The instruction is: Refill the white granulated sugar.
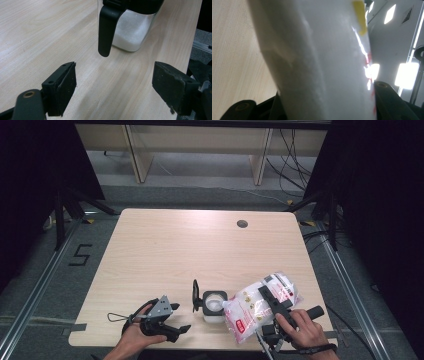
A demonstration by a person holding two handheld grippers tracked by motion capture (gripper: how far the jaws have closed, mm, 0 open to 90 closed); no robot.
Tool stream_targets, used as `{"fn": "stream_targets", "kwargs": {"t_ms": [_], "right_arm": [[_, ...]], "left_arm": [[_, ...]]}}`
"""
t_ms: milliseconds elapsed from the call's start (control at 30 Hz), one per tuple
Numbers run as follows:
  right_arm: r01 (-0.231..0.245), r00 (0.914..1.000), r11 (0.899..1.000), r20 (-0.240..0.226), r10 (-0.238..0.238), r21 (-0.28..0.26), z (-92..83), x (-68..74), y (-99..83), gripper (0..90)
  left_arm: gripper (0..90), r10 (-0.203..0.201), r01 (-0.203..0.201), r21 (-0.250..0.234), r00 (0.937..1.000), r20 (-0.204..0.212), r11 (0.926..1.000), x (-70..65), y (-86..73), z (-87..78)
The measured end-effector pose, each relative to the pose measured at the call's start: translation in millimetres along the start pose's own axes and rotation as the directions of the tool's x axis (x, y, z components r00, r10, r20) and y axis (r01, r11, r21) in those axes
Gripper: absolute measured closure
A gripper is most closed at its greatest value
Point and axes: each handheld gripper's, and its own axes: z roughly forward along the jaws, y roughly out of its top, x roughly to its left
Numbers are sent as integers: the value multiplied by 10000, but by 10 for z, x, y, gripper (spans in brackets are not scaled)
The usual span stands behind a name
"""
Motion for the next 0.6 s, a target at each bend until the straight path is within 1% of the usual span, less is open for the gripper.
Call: {"fn": "stream_targets", "kwargs": {"t_ms": [33, 100, 133, 167, 200, 233, 267, 300, 333, 367, 400, 433, 467, 500, 533, 567, 600], "right_arm": [[-157, 9998, 9998, -96, 158, 101, -5, 15, 0, 588], [-13, 10000, 10000, 20, 13, -12, 0, 4, -1, 588], [-91, 10000, 9999, 15, 91, 42, 4, 11, -4, 588], [-158, 9999, 9998, -37, 158, 104, 1, 18, -3, 589], [100, 9999, 9998, -124, -98, 146, -4, 5, -8, 588], [64, 9999, 9999, -111, -63, 129, -5, 8, -9, 588], [86, 9997, 9998, -242, -81, 198, -9, -1, -7, 588], [71, 9997, 9997, -243, -66, 216, -8, -2, -8, 588], [14, 9998, 9997, -206, -10, 225, -8, 4, -9, 589], [48, 9997, 9998, -222, -43, 204, -10, 3, -10, 589], [65, 9997, 9998, -240, -60, 207, -12, -1, -10, 589], [-221, 9994, 9994, -264, 228, 281, -13, 23, -15, 589], [-242, 9994, 9993, -241, 249, 278, -10, 25, -15, 589], [-216, 9994, 9993, -254, 223, 289, -9, 23, -14, 589], [57, 9998, 9998, -209, -53, 206, -8, 2, -10, 589], [-51, 9997, 9996, -250, 57, 267, -15, 12, -11, 589], [-41, 9997, 9997, -248, 47, 245, -12, 10, -12, 589]], "left_arm": [[191, -141, 142, -62, 9999, 28, 9999, -11, -3, 4], [191, -61, 61, -46, 10000, 0, 10000, -9, -1, 1], [191, 167, -167, 15, 9999, 23, 9999, 12, 4, -2], [192, -131, 131, 24, 9999, -36, 9999, -8, -1, -3], [191, -215, 215, -58, 9998, 34, 9998, -14, -3, 2], [191, -209, 209, -50, 9998, 33, 9998, -13, -3, 2], [192, -205, 205, -39, 9998, -22, 9998, -15, -2, 0], [192, 9, -9, 27, 10000, -29, 10000, 0, 2, -3], [192, 121, -121, -40, 9999, 17, 9999, 3, 4, -1], [192, 119, -119, -40, 9999, 15, 9999, 2, 4, -1], [192, -179, 179, -42, 9998, -10, 9998, -15, -2, 0], [192, -206, 206, -38, 9998, -20, 9998, -16, -2, 0], [191, -153, 153, 19, 9999, -59, 9999, -10, -1, -3], [192, -214, 214, -48, 9998, 26, 9998, -12, -3, 2], [191, -211, 211, -54, 9998, 23, 9998, -14, -3, 1], [191, -213, 214, -56, 9998, 31, 9998, -14, -3, 2], [192, -128, 128, -3, 9999, -47, 9999, -9, -1, -2]]}}
